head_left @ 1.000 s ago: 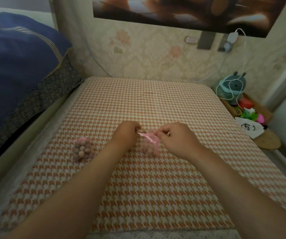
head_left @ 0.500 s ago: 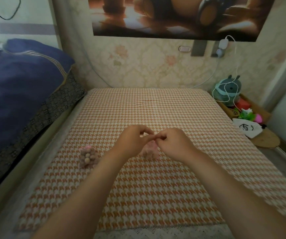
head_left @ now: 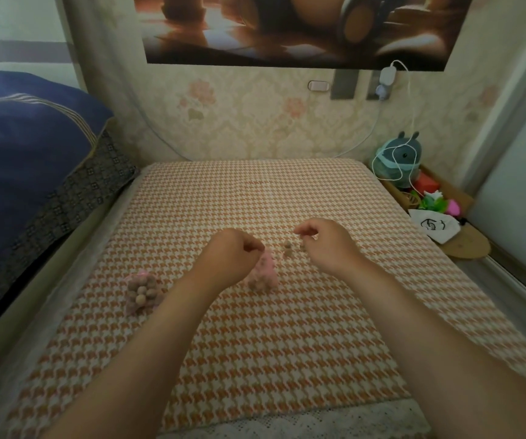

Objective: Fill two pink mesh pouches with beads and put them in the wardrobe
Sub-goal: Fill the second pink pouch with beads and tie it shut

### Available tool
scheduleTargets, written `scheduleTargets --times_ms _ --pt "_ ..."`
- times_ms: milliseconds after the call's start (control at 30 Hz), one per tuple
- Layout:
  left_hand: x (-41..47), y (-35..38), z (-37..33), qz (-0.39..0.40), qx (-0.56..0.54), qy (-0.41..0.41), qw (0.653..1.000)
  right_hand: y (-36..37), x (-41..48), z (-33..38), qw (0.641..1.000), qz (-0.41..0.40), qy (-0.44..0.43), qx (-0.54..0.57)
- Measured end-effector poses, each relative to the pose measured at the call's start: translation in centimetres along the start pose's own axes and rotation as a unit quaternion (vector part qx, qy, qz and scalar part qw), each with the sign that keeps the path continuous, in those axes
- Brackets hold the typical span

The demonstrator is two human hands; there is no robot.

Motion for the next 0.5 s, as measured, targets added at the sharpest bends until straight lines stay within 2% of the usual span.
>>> scheduleTargets --times_ms 167,367,500 --pt "0.6 -0.1 -0.1 0.007 0.001 -0.006 1.000 0.8 0.5 -3.1 0.995 0.044 0.045 -0.073" --pt "0.9 -0.3 0.1 0.029 0.022 -0.003 0.999 3.2 1.9 -3.9 0.982 0.120 0.026 -0.145" --pt "0.8 -0.6 0.5 0.043 0.012 0.023 0.999 4.0 2.4 -3.9 0.977 0.127 0.027 -0.169"
Point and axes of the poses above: each hand's wrist, its own x-axis towards the middle knuckle, its own y-axis out of the palm, z = x × y, the point moved 3 cm from there along x, towards the middle knuckle, and after that the axes turned 10 degrees about -y, right-handed, at the moved point
